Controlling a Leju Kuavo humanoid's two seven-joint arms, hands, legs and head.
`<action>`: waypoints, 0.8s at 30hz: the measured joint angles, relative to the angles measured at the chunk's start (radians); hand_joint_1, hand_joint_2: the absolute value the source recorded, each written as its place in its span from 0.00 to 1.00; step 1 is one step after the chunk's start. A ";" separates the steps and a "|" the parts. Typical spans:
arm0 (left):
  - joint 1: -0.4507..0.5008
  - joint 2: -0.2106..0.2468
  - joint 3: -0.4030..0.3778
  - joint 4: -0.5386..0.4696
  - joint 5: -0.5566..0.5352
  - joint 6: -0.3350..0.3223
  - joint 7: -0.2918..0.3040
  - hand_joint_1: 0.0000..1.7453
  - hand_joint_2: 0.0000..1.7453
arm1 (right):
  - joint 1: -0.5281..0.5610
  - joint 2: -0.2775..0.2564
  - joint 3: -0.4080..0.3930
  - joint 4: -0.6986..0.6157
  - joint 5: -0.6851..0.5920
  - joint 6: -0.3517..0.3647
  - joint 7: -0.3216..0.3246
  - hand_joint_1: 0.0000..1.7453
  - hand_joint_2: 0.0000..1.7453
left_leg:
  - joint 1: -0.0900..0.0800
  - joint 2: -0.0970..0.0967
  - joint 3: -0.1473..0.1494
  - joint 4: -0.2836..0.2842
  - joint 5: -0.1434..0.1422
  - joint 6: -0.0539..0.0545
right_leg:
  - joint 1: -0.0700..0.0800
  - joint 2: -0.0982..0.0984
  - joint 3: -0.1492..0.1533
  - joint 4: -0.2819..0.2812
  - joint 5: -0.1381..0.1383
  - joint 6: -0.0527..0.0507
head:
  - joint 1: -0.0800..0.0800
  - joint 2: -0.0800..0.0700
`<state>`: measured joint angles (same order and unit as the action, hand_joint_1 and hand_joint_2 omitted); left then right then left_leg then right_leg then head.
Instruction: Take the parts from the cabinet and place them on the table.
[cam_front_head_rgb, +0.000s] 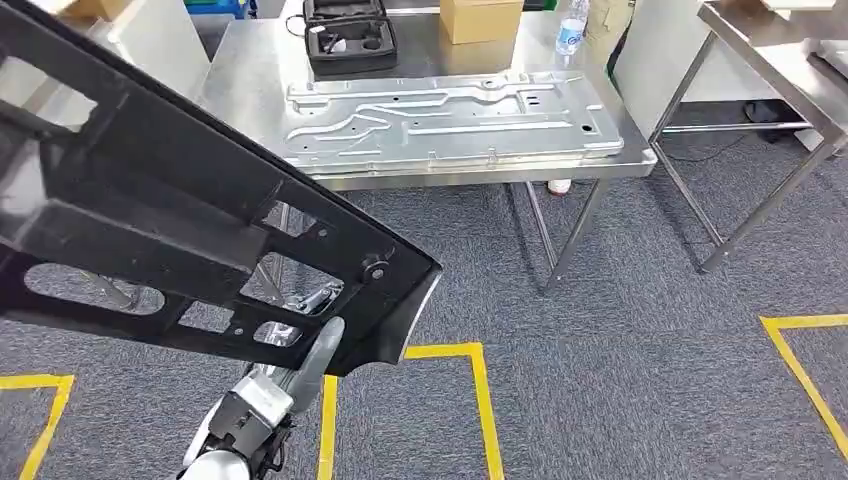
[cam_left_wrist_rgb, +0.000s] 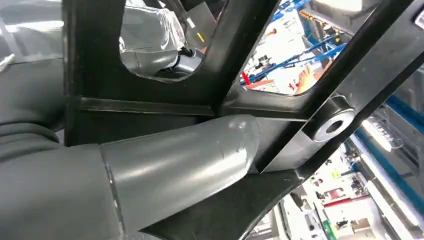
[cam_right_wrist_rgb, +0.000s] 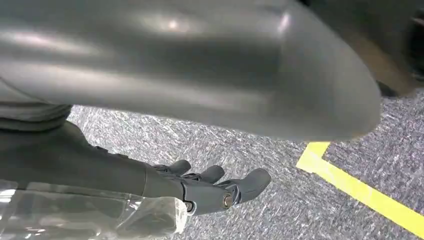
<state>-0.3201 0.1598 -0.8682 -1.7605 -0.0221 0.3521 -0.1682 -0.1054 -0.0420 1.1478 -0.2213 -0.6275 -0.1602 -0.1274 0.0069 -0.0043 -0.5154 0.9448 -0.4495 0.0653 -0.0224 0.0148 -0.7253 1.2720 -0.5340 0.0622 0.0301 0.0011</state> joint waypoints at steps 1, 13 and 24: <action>0.001 0.000 0.001 0.000 0.002 0.001 0.000 1.00 0.00 | 0.000 0.000 0.000 0.000 0.000 0.000 0.000 0.00 0.00 | 0.002 0.000 0.011 0.000 -0.008 -0.004 | -0.002 -0.002 0.020 -0.063 0.049 0.002 | 0.000 0.000; 0.001 -0.001 0.006 0.000 -0.005 0.001 0.000 1.00 0.00 | -0.001 -0.002 0.001 0.000 0.000 0.004 0.005 0.00 0.00 | 0.008 0.004 -0.115 0.298 -0.137 -0.067 | 0.003 -0.006 0.162 -0.300 0.091 -0.059 | -0.007 0.000; 0.007 -0.001 0.008 -0.001 -0.010 0.002 0.004 1.00 0.00 | -0.002 0.002 0.003 0.000 0.002 0.007 0.005 0.00 0.00 | 0.000 0.001 -0.091 0.029 0.071 -0.016 | 0.007 0.007 0.253 -0.276 0.021 -0.013 | -0.011 0.000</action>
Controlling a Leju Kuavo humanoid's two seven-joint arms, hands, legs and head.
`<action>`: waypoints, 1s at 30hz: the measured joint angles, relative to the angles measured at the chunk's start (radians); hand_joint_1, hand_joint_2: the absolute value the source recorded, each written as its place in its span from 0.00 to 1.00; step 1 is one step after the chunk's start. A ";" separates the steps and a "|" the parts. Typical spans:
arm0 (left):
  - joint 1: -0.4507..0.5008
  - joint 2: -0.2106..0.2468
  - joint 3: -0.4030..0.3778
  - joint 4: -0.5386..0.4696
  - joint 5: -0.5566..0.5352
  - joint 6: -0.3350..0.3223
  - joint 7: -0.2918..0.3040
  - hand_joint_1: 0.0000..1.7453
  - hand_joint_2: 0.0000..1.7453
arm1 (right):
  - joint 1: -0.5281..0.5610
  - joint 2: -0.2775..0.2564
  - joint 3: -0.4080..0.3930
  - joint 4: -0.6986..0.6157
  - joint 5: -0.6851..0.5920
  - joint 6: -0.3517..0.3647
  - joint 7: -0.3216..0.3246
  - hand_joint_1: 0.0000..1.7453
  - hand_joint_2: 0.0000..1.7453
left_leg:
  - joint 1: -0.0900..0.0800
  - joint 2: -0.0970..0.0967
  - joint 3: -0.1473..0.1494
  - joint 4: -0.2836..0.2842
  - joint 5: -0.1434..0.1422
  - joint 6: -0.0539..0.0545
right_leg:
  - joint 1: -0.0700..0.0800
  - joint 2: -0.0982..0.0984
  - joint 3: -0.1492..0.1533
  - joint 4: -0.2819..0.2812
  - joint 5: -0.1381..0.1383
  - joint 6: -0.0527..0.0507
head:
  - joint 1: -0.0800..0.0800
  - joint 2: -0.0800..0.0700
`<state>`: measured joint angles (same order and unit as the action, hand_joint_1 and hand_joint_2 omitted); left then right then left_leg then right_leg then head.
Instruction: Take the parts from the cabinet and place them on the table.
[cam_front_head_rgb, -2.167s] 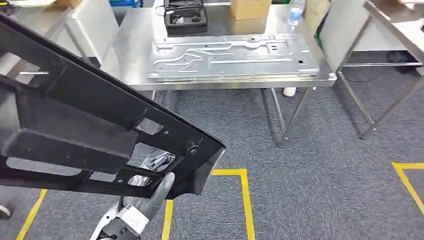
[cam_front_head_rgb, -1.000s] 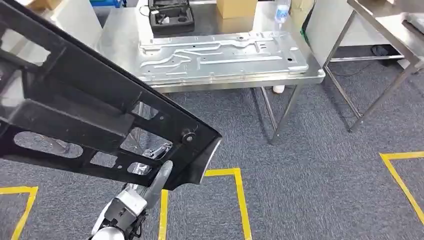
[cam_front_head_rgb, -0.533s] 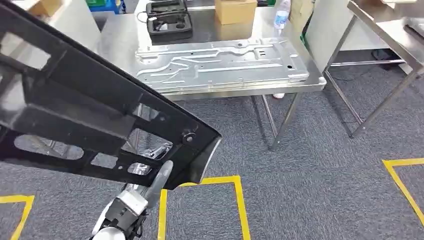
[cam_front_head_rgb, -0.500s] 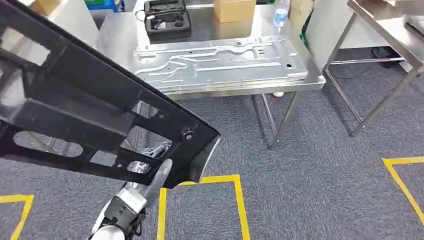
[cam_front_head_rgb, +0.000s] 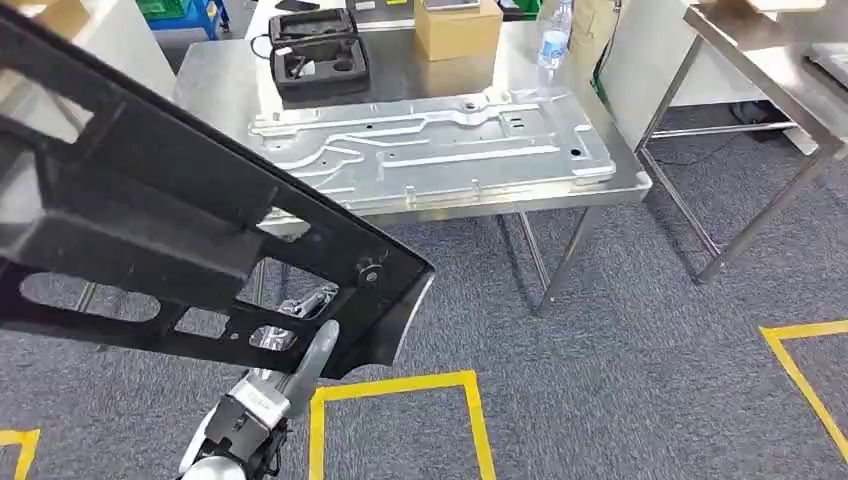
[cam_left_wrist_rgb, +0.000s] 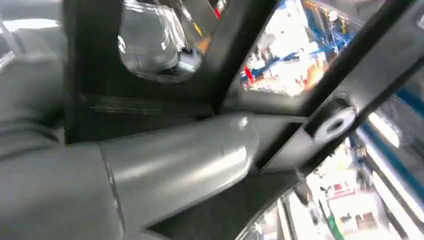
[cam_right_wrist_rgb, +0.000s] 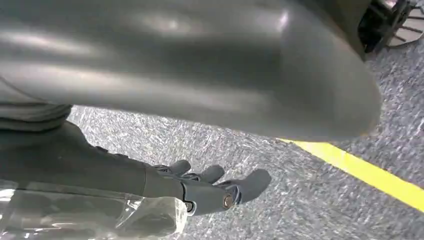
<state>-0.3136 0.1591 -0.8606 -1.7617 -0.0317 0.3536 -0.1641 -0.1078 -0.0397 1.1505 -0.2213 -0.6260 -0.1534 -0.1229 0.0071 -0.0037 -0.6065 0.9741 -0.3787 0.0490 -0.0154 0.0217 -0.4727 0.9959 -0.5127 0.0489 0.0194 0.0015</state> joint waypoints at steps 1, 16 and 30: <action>0.001 0.000 0.000 0.000 0.000 0.000 0.000 1.00 0.00 | -0.001 0.000 0.000 0.000 0.000 0.000 0.000 0.00 0.00 | 0.000 0.002 0.015 -0.007 -0.007 0.008 | -0.002 -0.007 -0.025 0.057 0.014 0.001 | 0.000 0.000; -0.002 0.000 0.000 0.000 -0.003 0.000 0.002 1.00 0.00 | 0.002 0.004 0.002 0.000 0.001 0.000 0.000 0.00 0.00 | -0.004 -0.003 0.128 0.016 -0.125 -0.026 | 0.001 -0.010 -0.149 -0.019 0.132 -0.038 | 0.002 0.000; -0.012 0.002 0.000 0.000 -0.012 0.000 0.005 1.00 0.00 | 0.000 0.013 0.002 0.000 0.004 0.000 0.000 0.00 0.00 | -0.009 -0.002 0.048 -0.012 -0.052 -0.005 | 0.006 -0.005 -0.116 -0.024 0.094 -0.013 | -0.003 0.000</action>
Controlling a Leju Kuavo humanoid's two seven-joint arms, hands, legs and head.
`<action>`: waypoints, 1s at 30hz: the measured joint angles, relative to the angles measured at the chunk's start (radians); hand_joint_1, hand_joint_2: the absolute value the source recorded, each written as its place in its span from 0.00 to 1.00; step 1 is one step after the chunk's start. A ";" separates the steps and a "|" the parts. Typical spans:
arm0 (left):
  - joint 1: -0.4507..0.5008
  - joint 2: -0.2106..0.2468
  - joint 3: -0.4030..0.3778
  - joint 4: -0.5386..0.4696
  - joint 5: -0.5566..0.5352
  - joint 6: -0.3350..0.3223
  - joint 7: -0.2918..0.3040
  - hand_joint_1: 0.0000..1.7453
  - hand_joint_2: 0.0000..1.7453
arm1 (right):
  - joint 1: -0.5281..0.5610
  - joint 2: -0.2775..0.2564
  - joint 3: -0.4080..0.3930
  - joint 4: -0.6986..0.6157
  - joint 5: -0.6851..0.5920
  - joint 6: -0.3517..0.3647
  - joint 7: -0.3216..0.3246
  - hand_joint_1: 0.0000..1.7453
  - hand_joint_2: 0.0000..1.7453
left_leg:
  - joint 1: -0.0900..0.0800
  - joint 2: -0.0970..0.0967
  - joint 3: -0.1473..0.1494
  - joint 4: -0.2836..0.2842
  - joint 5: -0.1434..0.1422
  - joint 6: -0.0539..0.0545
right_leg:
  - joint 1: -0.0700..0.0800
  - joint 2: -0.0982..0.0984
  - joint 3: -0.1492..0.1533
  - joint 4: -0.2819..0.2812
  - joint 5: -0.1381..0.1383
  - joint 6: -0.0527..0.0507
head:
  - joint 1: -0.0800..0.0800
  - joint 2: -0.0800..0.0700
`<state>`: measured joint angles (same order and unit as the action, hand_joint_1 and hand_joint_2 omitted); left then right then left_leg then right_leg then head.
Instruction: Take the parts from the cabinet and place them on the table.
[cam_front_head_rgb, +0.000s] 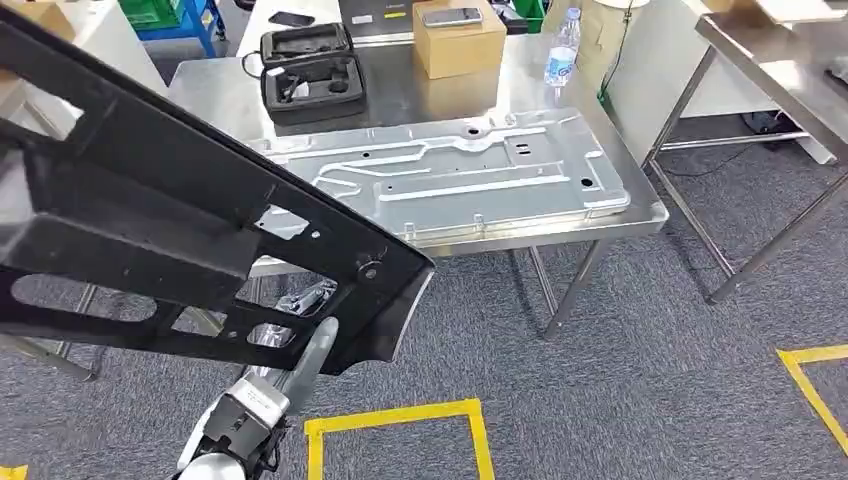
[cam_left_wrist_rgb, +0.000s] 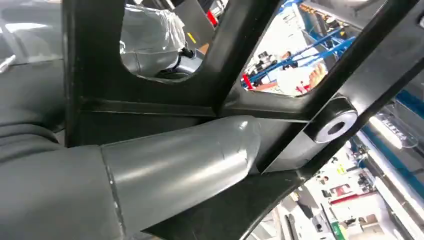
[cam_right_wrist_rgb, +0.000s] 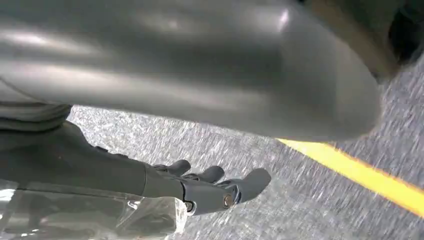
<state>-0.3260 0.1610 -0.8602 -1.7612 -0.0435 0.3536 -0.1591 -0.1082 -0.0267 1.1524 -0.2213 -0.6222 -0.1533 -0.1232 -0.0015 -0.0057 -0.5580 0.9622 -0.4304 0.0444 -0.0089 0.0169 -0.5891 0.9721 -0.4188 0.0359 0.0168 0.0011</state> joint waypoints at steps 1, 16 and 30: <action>0.000 0.000 0.000 0.000 0.000 0.000 0.000 1.00 0.00 | 0.000 0.000 0.000 0.000 0.001 0.000 0.000 0.00 0.00 | 0.008 0.002 0.012 -0.008 0.007 0.006 | -0.005 -0.002 -0.001 0.011 -0.006 0.003 | 0.000 0.000; -0.003 0.000 0.000 0.000 0.002 -0.008 0.013 1.00 0.00 | 0.001 0.002 0.000 0.000 0.002 -0.001 0.000 0.00 0.00 | 0.015 0.000 0.064 -0.011 -0.052 -0.031 | -0.013 -0.009 -0.011 0.002 0.011 -0.010 | 0.000 0.000; 0.002 0.001 0.000 0.000 0.006 -0.008 0.014 1.00 0.00 | 0.000 0.006 0.000 0.000 0.002 0.000 0.004 0.00 0.00 | -0.001 0.000 -0.022 0.010 0.018 -0.011 | -0.007 -0.001 0.044 -0.004 -0.039 0.004 | -0.005 0.000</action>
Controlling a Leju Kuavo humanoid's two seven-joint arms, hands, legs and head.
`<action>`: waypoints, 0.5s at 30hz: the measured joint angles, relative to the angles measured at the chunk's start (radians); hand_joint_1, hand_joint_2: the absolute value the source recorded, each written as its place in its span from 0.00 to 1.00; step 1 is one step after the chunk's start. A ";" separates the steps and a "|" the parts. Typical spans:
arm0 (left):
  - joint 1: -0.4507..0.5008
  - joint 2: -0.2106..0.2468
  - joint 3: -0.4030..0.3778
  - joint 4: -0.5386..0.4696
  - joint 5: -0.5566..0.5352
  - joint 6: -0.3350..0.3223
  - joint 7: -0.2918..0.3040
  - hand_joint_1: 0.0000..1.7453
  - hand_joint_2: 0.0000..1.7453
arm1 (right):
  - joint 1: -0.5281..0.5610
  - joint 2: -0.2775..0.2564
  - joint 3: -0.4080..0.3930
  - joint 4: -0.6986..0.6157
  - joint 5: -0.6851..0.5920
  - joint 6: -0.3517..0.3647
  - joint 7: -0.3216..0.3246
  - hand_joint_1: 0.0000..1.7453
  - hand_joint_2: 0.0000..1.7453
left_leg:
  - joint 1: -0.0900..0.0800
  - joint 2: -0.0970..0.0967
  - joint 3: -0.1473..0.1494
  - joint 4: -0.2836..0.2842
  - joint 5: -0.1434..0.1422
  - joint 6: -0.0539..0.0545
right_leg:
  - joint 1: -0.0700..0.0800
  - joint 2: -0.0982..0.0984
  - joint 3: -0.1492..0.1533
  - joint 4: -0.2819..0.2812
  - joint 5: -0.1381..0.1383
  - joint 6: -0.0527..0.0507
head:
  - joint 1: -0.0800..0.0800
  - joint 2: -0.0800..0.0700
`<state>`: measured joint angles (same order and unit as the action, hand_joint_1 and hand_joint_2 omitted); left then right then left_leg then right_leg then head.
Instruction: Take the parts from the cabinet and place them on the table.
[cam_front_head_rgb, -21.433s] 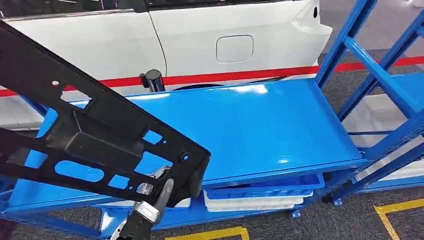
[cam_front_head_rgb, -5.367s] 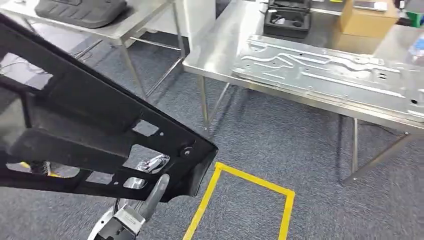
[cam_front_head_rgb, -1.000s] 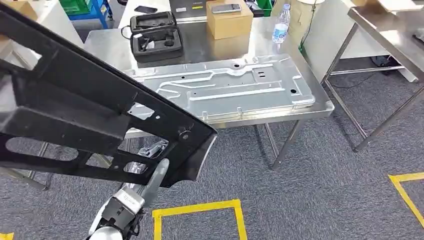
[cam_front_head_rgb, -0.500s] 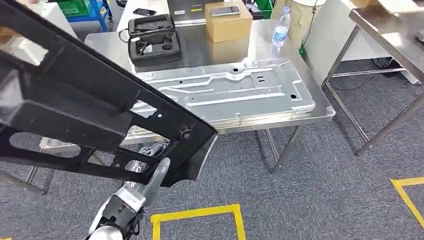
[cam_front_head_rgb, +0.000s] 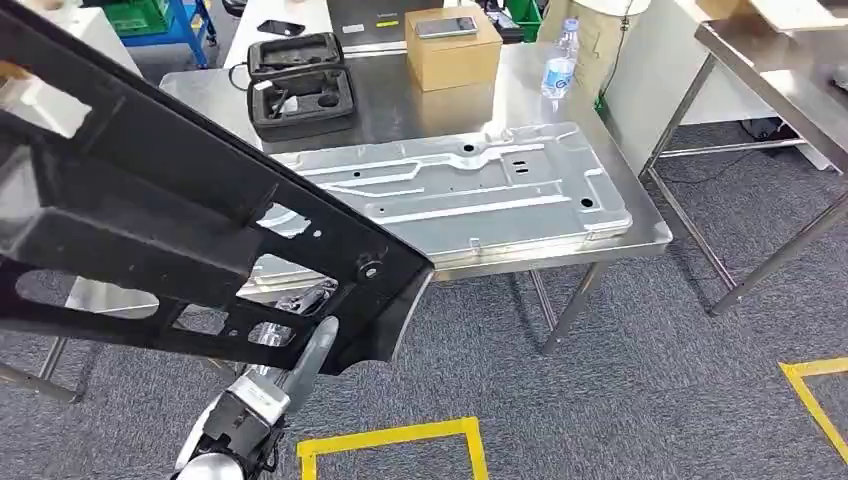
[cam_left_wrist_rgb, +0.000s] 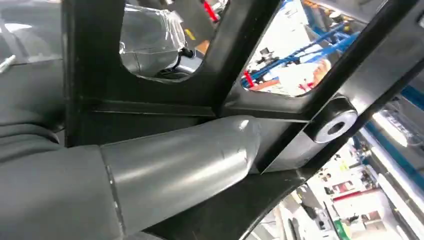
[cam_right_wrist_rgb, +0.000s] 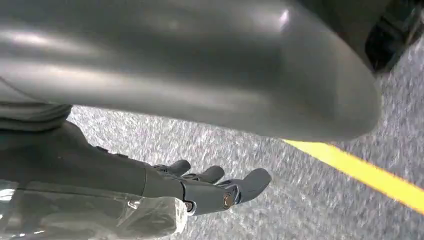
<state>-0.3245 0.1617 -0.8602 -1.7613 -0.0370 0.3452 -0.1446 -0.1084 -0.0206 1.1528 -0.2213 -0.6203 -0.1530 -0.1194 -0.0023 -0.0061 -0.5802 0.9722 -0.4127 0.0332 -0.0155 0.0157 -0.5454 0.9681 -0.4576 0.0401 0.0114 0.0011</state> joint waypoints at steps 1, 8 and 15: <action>-0.001 0.000 0.000 0.000 0.000 0.000 0.000 1.00 0.00 | -0.001 0.000 0.000 0.000 0.000 0.000 0.000 0.00 0.00 | 0.007 0.000 0.008 -0.009 0.004 0.006 | 0.000 -0.001 0.001 0.001 -0.005 0.006 | 0.000 0.000; 0.000 0.000 -0.001 0.000 0.001 0.000 0.000 1.00 0.00 | 0.003 0.000 0.000 0.000 0.000 0.000 0.006 0.00 0.00 | 0.012 0.002 0.035 -0.013 -0.015 0.023 | -0.003 -0.007 -0.166 0.294 -0.086 0.017 | 0.003 0.000; -0.001 0.000 0.000 0.000 0.000 0.000 0.000 1.00 0.00 | 0.001 -0.002 0.000 0.000 0.000 0.000 0.008 0.00 0.00 | 0.009 -0.001 0.063 -0.017 -0.043 -0.008 | 0.008 -0.006 -0.042 0.011 0.032 -0.007 | 0.005 0.000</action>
<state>-0.3258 0.1617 -0.8606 -1.7609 -0.0374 0.3449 -0.1442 -0.1074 -0.0221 1.1528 -0.2213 -0.6199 -0.1530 -0.1114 0.0063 -0.0073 -0.5176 0.9553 -0.4560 0.0255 -0.0075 0.0096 -0.5871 0.9790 -0.4257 0.0330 0.0160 0.0011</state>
